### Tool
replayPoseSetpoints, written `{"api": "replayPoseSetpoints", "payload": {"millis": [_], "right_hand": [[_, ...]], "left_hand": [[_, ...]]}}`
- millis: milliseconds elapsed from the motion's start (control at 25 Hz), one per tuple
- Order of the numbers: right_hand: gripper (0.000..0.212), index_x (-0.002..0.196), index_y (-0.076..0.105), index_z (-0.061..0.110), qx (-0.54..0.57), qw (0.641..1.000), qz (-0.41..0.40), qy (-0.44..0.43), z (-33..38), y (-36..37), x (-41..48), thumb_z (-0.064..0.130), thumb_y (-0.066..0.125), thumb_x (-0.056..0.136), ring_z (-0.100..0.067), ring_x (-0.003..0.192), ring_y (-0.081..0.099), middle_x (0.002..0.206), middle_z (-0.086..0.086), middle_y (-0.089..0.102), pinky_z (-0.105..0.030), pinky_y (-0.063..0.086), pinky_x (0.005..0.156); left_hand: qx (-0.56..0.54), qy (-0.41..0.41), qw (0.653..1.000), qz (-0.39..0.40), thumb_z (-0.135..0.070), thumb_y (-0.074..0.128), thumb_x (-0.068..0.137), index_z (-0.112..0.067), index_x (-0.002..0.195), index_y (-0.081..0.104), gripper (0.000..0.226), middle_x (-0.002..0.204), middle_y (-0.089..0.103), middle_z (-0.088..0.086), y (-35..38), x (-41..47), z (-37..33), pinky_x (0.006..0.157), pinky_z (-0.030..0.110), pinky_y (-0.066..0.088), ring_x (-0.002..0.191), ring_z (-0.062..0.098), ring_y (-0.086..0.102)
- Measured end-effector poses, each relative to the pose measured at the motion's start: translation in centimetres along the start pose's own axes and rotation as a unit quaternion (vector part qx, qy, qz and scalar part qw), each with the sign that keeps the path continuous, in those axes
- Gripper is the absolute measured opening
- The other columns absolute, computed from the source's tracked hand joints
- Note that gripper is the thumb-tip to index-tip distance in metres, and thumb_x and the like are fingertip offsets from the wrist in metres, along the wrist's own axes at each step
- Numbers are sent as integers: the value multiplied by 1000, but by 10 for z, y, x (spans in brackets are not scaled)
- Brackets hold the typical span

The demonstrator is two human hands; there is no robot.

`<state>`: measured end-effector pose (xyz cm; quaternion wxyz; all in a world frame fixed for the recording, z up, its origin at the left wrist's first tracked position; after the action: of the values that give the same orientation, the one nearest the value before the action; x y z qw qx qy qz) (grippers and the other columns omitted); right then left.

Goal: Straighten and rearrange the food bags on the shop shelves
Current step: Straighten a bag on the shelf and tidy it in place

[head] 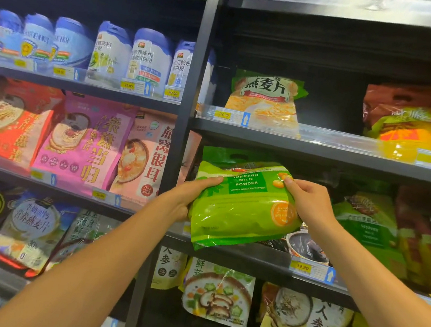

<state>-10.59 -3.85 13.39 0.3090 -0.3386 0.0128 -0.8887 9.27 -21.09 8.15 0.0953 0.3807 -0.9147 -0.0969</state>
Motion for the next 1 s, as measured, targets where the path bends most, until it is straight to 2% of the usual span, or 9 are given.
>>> {"api": "replayPoseSetpoints", "payload": {"millis": [120,200,280,520,600,680,760,840,1000], "right_hand": [[24,78,78,37,25,1000,-6,15,-1,1,-17,44,67,98,-27,98,74,97,-1,80,-54,59,93],[23,79,78,34,53,998,-7,23,2,2,-36,39,67,99,-25,93,75,97,-4,80,-48,61,86],[22,85,80,29,68,997,-4,25,0,1,-53,37,66,100,-25,89,76,97,-8,80,-40,60,75],[40,91,80,6,62,998,0,25,-11,-3,-116,41,63,101,-37,77,71,94,-28,76,-40,54,73],[32,92,79,9,79,996,6,32,-13,-1,-144,36,63,102,-27,81,73,94,-17,79,-33,57,72],[33,111,74,16,104,991,56,58,-23,5,-167,45,72,94,-19,96,75,109,-8,80,-30,60,84],[82,134,62,24,120,980,125,98,-39,8,-196,67,85,67,-21,116,72,128,-4,74,-42,56,102],[111,143,52,21,166,957,189,145,-55,9,-227,66,94,50,-26,124,68,132,-10,71,-41,58,101],[86,118,55,23,215,941,207,162,-72,4,-280,40,103,49,-13,100,74,97,7,72,-42,57,96]], "left_hand": [[-43,9,999,21,-32,69,98,-14,111,72,23,95,81,12,3,-13,2,65,40,66,76,27,80],[-62,6,997,38,-35,68,98,-14,110,73,25,99,81,13,2,-24,4,70,42,65,79,28,80],[-66,1,996,54,-34,69,96,-13,115,73,28,108,80,15,-3,-33,8,79,46,64,86,30,79],[-79,24,993,80,-23,72,91,-7,136,64,48,124,73,21,-22,-66,40,84,50,63,101,35,76],[-83,40,992,85,-20,72,90,-7,138,62,51,124,74,21,-28,-83,52,81,49,64,100,35,76],[-86,46,992,82,-18,73,87,-7,137,63,52,123,73,22,-31,-99,65,79,48,65,100,35,76],[-89,44,992,78,-18,75,83,-8,136,63,55,123,73,23,-33,-118,82,79,48,65,100,36,76],[-88,42,992,76,-17,76,82,-9,137,60,58,124,73,22,-34,-135,102,83,49,64,106,38,74],[-104,21,992,70,-13,71,90,-14,133,60,44,120,75,20,-38,-162,143,79,48,65,100,35,76]]}}
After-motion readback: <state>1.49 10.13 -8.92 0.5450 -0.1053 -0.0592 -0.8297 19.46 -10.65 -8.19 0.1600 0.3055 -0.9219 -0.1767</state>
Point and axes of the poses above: each hand's wrist, its own x-axis towards the middle knuckle, its own y-axis out of the palm, z = x × y, the point moved 4 cm from there along x, towards the middle knuckle
